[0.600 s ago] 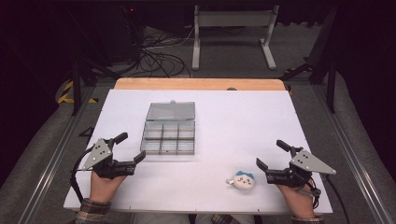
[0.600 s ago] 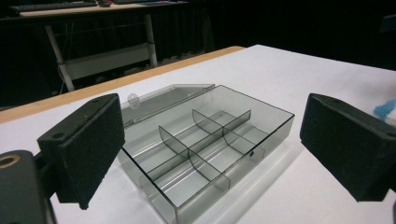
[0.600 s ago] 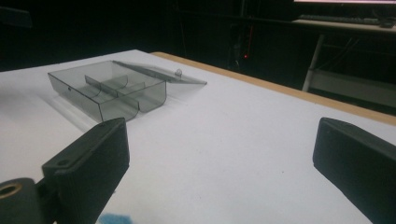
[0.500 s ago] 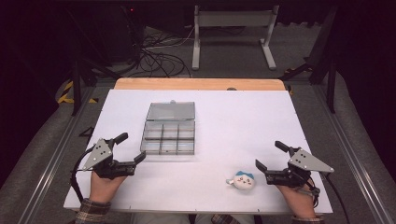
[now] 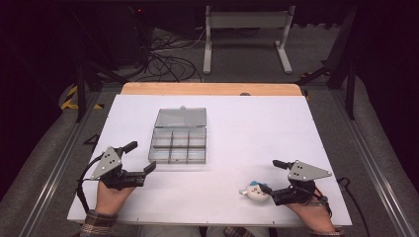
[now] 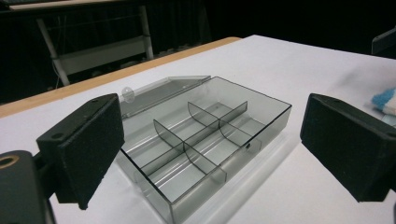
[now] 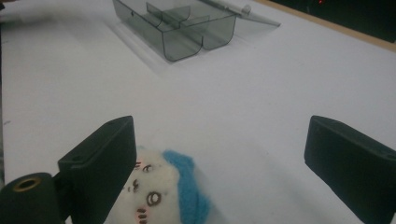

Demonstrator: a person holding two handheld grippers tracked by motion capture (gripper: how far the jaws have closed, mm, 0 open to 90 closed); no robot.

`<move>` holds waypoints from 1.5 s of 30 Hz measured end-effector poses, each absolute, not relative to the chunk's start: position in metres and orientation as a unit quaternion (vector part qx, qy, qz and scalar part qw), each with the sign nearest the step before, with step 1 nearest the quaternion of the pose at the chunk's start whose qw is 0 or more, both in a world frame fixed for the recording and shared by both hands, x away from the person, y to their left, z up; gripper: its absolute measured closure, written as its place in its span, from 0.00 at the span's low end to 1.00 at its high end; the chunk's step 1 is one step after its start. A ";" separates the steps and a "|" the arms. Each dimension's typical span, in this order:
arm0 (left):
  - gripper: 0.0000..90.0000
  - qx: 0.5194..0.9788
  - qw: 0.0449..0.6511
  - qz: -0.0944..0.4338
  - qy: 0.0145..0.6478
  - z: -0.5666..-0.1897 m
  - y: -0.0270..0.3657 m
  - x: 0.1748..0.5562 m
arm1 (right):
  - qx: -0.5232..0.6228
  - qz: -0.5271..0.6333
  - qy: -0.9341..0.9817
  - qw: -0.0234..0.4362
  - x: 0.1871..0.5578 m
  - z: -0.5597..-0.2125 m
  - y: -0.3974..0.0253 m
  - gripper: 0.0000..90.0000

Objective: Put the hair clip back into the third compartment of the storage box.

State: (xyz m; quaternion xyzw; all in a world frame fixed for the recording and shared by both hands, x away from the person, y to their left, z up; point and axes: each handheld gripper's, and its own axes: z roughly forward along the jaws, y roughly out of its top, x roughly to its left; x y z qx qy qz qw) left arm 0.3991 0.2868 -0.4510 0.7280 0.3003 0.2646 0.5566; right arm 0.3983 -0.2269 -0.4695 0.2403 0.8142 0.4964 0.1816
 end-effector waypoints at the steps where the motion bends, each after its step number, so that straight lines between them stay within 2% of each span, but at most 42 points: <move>1: 0.08 0.731 0.554 0.263 0.300 -0.452 0.285 0.400 | 0.240 0.496 0.814 0.182 0.398 -0.469 -0.227 0.11; 15: 0.07 0.746 0.544 0.249 0.294 -0.455 0.277 0.402 | 0.197 0.428 0.873 0.126 0.398 -0.486 -0.207 0.15; 23: 0.07 0.749 0.540 0.251 0.291 -0.455 0.277 0.402 | 0.186 0.401 0.891 0.105 0.398 -0.492 -0.202 0.23; 26: 0.07 0.749 0.541 0.247 0.293 -0.456 0.277 0.402 | 0.183 0.395 0.894 0.104 0.398 -0.493 -0.200 0.26; 29: 0.07 0.748 0.541 0.251 0.291 -0.456 0.277 0.403 | 0.184 0.391 0.896 0.103 0.398 -0.494 -0.199 0.36; 34: 0.07 0.745 0.544 0.247 0.297 -0.456 0.277 0.402 | 0.186 0.392 0.895 0.104 0.398 -0.493 -0.199 0.44; 45: 0.06 0.746 0.536 0.257 0.300 -0.456 0.274 0.403 | 0.228 0.418 0.868 0.141 0.401 -0.483 -0.191 0.50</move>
